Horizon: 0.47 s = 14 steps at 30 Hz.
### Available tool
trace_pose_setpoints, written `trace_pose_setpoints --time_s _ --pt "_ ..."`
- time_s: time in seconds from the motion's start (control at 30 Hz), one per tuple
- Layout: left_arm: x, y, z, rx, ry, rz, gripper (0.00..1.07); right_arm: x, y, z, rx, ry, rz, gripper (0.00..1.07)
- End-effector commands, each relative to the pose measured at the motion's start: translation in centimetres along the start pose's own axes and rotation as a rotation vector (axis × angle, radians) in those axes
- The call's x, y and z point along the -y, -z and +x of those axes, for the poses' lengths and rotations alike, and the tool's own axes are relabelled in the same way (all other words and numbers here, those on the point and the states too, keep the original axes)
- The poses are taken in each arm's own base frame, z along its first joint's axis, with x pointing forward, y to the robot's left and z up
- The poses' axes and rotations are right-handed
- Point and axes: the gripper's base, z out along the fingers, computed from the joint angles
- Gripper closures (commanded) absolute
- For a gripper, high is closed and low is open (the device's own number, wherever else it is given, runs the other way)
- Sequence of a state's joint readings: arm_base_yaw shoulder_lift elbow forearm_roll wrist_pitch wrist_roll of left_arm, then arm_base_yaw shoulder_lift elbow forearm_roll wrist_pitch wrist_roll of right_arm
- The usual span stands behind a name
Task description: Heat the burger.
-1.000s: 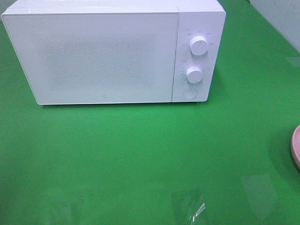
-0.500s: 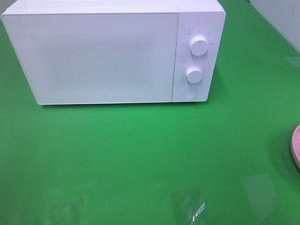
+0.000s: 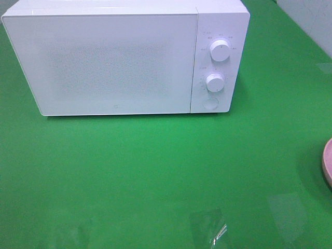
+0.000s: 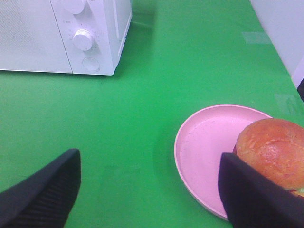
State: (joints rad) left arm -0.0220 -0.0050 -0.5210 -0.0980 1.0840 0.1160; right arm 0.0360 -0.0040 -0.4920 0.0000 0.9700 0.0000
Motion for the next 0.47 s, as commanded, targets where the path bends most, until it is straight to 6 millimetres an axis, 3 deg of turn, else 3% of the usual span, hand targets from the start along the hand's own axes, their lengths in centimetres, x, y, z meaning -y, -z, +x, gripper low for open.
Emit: trace_pose_setpoints --time_s 0.03,0.47 --pt "0.04 0.25 0.15 0.035 0.000 -0.004 0.09 -0.07 0.31 0.11 0.031 -0.006 -0.006 0.32" --pt "0.04 0.25 0.15 0.035 0.000 -0.004 0.09 -0.07 0.31 0.11 0.031 -0.006 -0.006 0.32"
